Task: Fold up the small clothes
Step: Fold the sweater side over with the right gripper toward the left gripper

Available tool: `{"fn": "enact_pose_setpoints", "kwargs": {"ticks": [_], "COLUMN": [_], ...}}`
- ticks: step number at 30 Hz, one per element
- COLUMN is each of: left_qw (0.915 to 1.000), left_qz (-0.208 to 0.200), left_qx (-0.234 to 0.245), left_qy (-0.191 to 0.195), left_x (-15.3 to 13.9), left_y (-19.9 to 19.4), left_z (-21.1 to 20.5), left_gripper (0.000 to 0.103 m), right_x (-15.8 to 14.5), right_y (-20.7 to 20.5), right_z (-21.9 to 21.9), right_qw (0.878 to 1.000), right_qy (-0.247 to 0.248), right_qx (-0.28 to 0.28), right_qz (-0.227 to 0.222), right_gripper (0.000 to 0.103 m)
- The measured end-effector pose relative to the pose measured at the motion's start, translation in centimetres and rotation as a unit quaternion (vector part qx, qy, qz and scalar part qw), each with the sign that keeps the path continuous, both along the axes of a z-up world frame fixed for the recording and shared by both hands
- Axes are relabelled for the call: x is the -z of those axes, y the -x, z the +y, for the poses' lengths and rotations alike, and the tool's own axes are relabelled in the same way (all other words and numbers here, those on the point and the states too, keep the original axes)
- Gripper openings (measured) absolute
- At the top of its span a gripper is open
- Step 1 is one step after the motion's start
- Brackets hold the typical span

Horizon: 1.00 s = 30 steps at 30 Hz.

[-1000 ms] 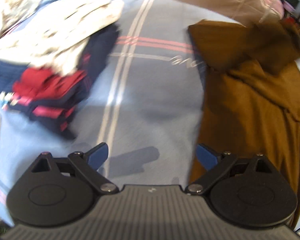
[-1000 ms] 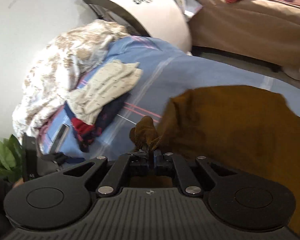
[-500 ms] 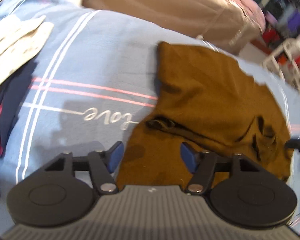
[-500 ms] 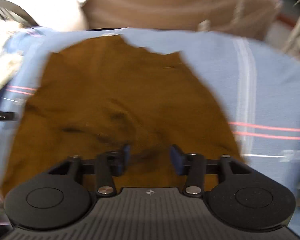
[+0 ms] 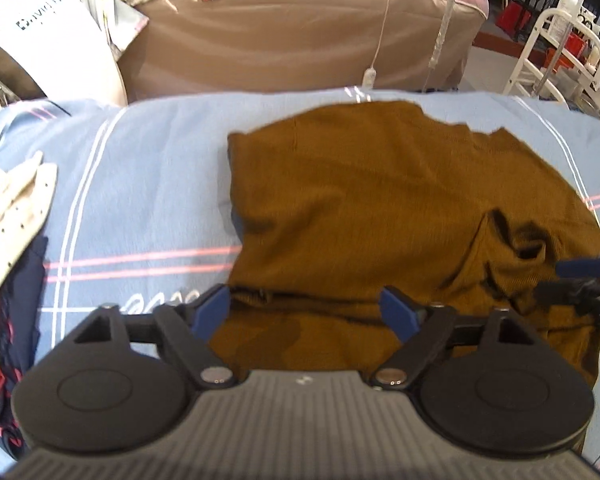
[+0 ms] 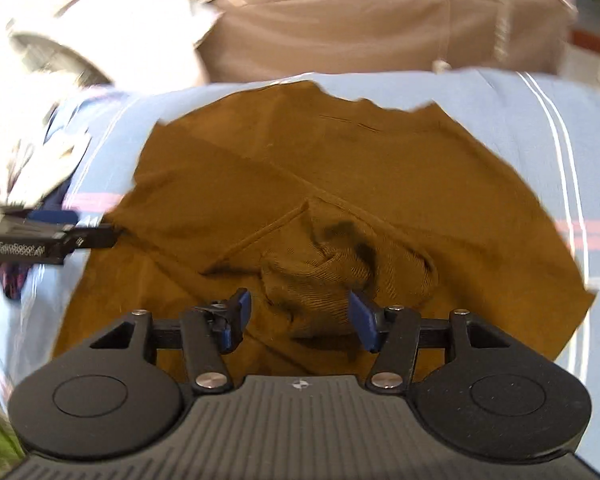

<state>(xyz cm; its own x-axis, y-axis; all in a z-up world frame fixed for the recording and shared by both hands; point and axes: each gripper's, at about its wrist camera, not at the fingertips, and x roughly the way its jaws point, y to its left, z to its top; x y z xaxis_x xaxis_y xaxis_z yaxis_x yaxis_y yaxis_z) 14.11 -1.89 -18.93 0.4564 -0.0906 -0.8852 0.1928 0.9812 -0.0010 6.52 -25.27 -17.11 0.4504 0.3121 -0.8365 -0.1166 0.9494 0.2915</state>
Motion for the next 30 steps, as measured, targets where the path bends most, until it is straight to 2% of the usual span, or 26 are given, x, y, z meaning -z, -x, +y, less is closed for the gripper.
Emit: {"fn": "enact_pose_setpoints", "kwargs": {"ticks": [2,4,7,10,12,15,19,25,27,29,30], "left_qw": [1.0,1.0,1.0,1.0,0.9997,0.9994,0.9984,0.9966,0.9964,0.9966,0.9966], "left_qz": [-0.002,-0.001,-0.003,-0.004,-0.006,0.002,0.009,0.019,0.016,0.016,0.016], "left_qx": [-0.002,0.0,-0.001,0.0,0.0,-0.017,-0.055,-0.079,-0.082,-0.081,-0.08], "left_qy": [0.001,-0.002,-0.006,-0.009,-0.022,-0.03,-0.003,0.01,0.007,0.002,0.0], "left_x": [-0.1,-0.1,-0.2,0.2,0.5,1.3,1.6,1.9,1.9,2.1,2.2], "left_y": [-0.3,-0.7,-0.9,-1.1,-1.2,-2.0,-3.4,-4.5,-4.5,-4.6,-4.7], "left_z": [-0.2,-0.4,-0.7,-0.7,-0.6,0.5,2.6,3.5,3.5,3.3,3.2], "left_gripper": [0.088,0.088,0.088,0.088,0.086,0.084,0.084,0.082,0.082,0.082,0.081], "right_x": [0.3,0.8,1.8,2.8,3.3,4.0,5.0,6.0,6.1,6.6,6.4], "right_y": [0.8,1.9,3.0,3.8,4.5,5.4,6.2,6.1,5.8,5.4,5.2], "right_z": [-0.7,-2.0,-3.4,-4.4,-4.8,-5.3,-6.0,-5.5,-5.4,-5.0,-4.9], "right_qw": [0.997,0.988,0.974,0.951,0.936,0.914,0.885,0.859,0.852,0.849,0.851], "right_qy": [-0.029,-0.073,-0.112,-0.168,-0.186,-0.221,-0.271,-0.313,-0.321,-0.336,-0.329], "right_qx": [0.068,0.133,0.198,0.258,0.298,0.339,0.378,0.404,0.412,0.406,0.405], "right_qz": [0.001,0.007,0.017,0.021,0.026,0.038,0.033,0.039,0.039,0.05,0.053], "right_gripper": [0.093,0.094,0.094,0.094,0.094,0.093,0.093,0.091,0.082,0.036,0.032]}}
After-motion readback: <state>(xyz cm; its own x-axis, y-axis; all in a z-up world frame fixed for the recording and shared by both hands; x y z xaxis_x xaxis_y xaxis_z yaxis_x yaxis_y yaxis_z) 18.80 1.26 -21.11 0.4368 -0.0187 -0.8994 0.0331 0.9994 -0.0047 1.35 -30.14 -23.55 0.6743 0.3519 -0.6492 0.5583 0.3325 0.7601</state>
